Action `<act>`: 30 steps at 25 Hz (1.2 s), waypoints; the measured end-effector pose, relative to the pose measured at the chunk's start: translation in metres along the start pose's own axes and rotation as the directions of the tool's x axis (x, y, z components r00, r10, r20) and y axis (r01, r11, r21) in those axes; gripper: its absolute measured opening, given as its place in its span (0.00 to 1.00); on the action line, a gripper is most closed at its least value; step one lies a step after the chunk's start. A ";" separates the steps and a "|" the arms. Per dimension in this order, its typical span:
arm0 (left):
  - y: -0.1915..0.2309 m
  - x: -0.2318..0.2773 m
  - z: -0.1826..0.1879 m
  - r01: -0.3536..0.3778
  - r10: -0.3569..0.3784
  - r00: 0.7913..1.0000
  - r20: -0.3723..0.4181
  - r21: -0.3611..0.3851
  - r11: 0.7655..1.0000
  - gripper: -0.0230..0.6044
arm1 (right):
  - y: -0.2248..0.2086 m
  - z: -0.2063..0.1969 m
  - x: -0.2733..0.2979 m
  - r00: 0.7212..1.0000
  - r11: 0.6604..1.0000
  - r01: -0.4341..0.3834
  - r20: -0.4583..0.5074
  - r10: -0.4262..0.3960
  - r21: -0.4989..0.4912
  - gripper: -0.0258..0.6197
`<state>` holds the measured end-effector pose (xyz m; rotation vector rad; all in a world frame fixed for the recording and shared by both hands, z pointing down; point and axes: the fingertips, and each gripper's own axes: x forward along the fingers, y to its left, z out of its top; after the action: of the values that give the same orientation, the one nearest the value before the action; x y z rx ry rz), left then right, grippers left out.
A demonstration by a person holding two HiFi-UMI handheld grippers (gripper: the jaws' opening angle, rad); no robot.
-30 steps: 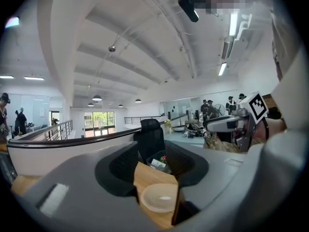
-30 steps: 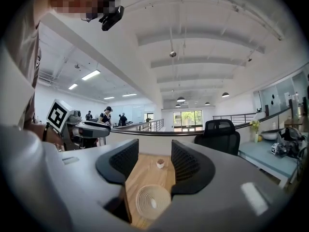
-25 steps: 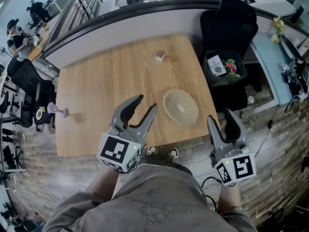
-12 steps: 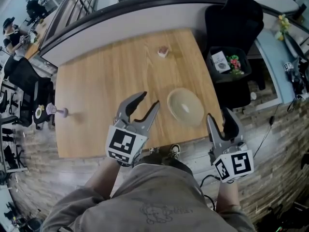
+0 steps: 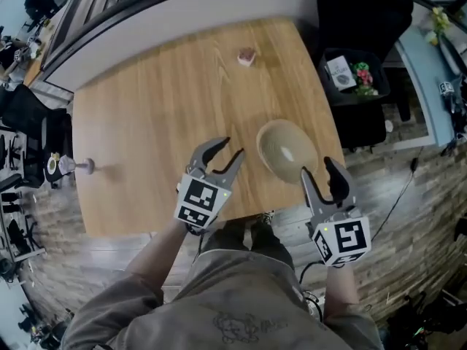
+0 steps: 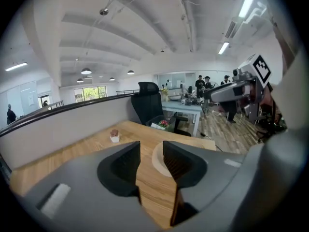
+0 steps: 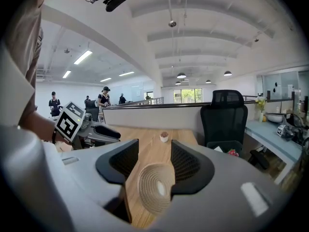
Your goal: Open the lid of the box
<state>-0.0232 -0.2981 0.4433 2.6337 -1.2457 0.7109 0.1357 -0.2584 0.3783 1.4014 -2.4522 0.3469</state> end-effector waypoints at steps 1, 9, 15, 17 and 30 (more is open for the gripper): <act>0.000 0.007 -0.011 0.009 -0.009 1.000 -0.019 -0.001 1.000 0.27 | 0.002 -0.007 0.006 1.000 1.000 -0.004 -0.017 0.004 -0.001 0.34; -0.010 0.061 -0.085 0.095 -0.093 0.986 -0.141 0.007 0.995 0.27 | 0.023 -0.062 0.050 0.989 0.997 -0.043 -0.145 0.035 -0.058 0.34; -0.021 0.098 -0.121 0.161 -0.159 0.969 -0.191 -0.004 0.987 0.27 | 0.033 -0.100 0.080 0.971 0.995 -0.076 -0.231 0.057 -0.070 0.35; -0.022 0.108 -0.131 0.175 -0.173 0.963 -0.207 -0.007 0.985 0.27 | 0.035 -0.112 0.090 0.965 0.992 -0.093 -0.255 0.069 -0.084 0.35; -0.043 0.142 -0.157 0.312 -0.296 0.926 -0.233 0.036 0.949 0.26 | 0.048 -0.177 0.125 0.877 0.974 -0.163 -0.475 0.071 -0.155 0.35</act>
<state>0.0310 -0.3187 0.6516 2.6249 -0.7410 0.9776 0.0576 -0.2720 0.5857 0.9544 -2.1069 0.4099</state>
